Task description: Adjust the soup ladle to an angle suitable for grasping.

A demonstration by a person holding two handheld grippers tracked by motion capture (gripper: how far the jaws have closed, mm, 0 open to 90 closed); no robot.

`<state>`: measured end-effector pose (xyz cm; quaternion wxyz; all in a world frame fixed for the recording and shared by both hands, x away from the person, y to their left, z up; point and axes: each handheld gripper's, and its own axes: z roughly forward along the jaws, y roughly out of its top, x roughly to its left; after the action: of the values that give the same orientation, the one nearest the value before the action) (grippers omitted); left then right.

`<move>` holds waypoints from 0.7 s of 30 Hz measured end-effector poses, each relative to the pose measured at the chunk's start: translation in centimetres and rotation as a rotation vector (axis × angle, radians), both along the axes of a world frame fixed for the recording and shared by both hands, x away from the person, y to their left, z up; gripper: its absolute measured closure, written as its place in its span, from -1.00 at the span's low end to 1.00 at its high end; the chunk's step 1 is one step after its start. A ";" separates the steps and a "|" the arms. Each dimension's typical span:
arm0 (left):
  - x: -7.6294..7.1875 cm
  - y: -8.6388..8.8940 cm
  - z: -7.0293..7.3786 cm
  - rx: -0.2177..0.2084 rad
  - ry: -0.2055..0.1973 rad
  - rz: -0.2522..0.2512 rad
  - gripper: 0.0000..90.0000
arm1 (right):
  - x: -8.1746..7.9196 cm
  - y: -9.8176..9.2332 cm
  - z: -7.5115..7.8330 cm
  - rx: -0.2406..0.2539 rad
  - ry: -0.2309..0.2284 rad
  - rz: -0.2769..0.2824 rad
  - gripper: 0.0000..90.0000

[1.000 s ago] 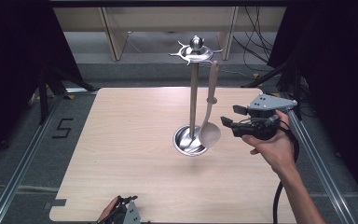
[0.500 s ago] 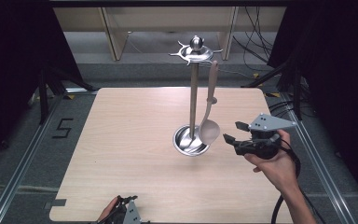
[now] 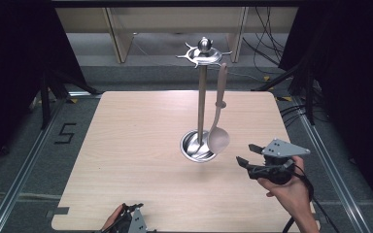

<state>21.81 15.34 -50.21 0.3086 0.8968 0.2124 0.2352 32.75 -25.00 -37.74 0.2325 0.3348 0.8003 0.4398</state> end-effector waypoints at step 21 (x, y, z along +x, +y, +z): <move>0.3 0.0 0.1 -0.013 0.007 0.006 -0.67 | -1.2 -1.7 -5.1 -0.050 0.136 0.015 -0.16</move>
<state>22.13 15.31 -50.08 0.3128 0.8951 0.2178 0.2314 31.60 -26.69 -42.83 0.1827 0.3520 0.8275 0.3974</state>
